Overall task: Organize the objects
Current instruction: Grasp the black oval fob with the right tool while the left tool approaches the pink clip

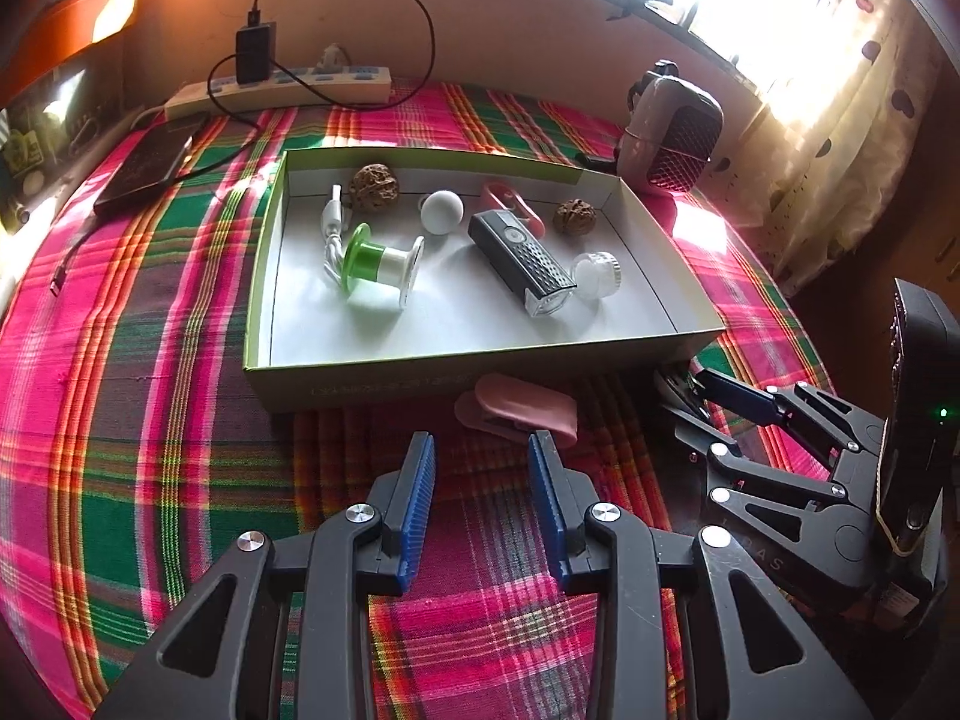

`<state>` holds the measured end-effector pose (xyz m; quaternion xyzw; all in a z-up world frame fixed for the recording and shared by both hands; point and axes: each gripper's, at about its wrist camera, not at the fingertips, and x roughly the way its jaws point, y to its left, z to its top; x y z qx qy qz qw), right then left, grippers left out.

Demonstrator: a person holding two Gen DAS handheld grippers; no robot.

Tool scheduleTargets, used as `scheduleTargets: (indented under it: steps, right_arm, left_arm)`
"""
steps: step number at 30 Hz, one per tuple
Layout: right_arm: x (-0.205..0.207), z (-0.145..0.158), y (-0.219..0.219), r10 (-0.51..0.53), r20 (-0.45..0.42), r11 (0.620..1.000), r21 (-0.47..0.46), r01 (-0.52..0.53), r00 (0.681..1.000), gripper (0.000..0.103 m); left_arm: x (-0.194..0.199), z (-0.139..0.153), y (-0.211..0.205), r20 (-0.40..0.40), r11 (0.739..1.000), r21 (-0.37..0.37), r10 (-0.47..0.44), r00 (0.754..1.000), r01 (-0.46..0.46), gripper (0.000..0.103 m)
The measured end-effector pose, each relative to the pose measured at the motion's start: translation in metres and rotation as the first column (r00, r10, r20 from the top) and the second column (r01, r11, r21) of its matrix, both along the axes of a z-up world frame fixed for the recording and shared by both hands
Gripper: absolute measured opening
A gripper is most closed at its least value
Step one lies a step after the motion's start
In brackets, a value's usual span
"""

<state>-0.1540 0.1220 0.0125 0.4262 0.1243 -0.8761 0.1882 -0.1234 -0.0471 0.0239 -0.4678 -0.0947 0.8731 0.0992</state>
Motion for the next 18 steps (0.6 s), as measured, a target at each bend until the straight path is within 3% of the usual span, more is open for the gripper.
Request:
scheduleTargets:
  steps: [4,7,13,18]
  right_arm:
    - [0.001,0.0,0.004,-0.002,0.0,1.0,-0.015,0.002,1.0,0.045]
    - [0.002,0.0,0.005,0.0,0.001,1.0,-0.023,0.0,1.0,0.037]
    - [0.004,0.0,0.005,0.011,0.0,0.999,-0.038,-0.011,1.0,0.037]
    - [0.009,0.003,-0.006,0.077,-0.001,0.995,-0.062,-0.077,0.997,0.037]
  left_arm:
    - [-0.002,-0.001,0.002,0.01,1.0,-0.001,0.007,1.0,-0.007,0.03]
    - [-0.004,-0.002,0.004,0.018,1.0,-0.004,0.005,1.0,-0.005,0.03]
    - [-0.004,-0.005,0.006,0.027,1.0,0.001,0.008,1.0,-0.008,0.031]
    - [-0.003,-0.007,0.003,0.033,1.0,0.009,0.017,0.999,-0.017,0.031]
